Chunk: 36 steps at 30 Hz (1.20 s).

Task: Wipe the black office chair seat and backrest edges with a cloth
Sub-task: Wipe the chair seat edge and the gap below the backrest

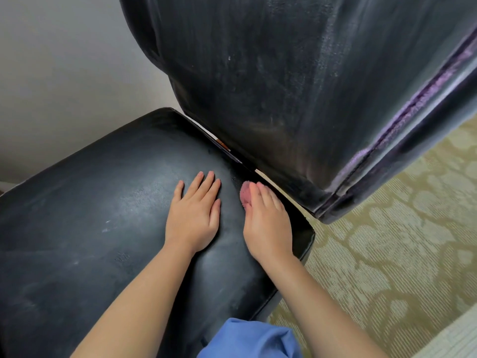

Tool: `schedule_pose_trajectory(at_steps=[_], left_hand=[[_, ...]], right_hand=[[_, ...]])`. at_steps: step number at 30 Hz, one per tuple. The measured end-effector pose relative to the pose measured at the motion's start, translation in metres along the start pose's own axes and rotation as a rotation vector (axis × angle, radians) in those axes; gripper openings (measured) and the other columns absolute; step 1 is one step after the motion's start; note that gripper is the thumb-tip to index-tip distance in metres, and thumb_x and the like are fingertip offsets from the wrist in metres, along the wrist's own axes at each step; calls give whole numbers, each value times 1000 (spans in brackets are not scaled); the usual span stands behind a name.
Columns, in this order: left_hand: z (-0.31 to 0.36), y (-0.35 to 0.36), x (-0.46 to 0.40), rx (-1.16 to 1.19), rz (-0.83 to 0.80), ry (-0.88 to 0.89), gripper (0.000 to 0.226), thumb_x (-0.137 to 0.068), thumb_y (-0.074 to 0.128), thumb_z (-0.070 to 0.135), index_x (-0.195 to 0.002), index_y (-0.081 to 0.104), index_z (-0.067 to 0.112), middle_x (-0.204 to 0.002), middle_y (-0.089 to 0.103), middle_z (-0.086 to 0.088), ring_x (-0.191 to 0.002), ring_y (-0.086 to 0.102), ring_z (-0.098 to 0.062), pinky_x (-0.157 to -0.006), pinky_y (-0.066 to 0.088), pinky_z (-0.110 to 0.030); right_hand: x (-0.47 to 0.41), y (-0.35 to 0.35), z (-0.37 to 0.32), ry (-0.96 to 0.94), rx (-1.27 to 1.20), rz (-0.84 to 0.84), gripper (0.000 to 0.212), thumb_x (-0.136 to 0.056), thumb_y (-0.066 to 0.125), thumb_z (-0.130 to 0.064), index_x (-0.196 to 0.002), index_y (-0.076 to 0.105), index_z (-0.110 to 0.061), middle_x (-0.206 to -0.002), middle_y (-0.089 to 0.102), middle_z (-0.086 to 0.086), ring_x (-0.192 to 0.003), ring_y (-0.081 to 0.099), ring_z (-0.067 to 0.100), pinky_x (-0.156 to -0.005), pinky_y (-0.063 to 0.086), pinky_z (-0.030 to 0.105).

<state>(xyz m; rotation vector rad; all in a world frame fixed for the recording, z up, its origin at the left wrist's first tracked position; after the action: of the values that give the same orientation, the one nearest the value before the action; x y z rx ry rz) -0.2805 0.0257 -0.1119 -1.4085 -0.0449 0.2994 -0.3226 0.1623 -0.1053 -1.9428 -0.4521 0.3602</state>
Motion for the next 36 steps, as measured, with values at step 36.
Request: schedule_pose_trajectory(at_steps=[36], left_hand=[[-23,1,-25,-18,-12,-34,56,-93,29,36,-131,54,3,-140,51,-14,-133,44,-32,-109,31,-52]], right_hand=[[-129,24,-32,31,-107,-136,32,-99,32,-20,-128,43,-8,-129,50,16,-115,49,34,-88,38,36]])
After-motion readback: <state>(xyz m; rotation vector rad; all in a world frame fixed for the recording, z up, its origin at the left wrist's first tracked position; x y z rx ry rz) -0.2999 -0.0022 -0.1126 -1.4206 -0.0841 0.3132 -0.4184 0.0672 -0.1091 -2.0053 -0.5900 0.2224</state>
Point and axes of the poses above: each hand's wrist, its own x-axis away from the middle knuckle, its own y-axis out of the palm, z = x × y, the point moved 5 cm from there along -x, towards the middle knuckle
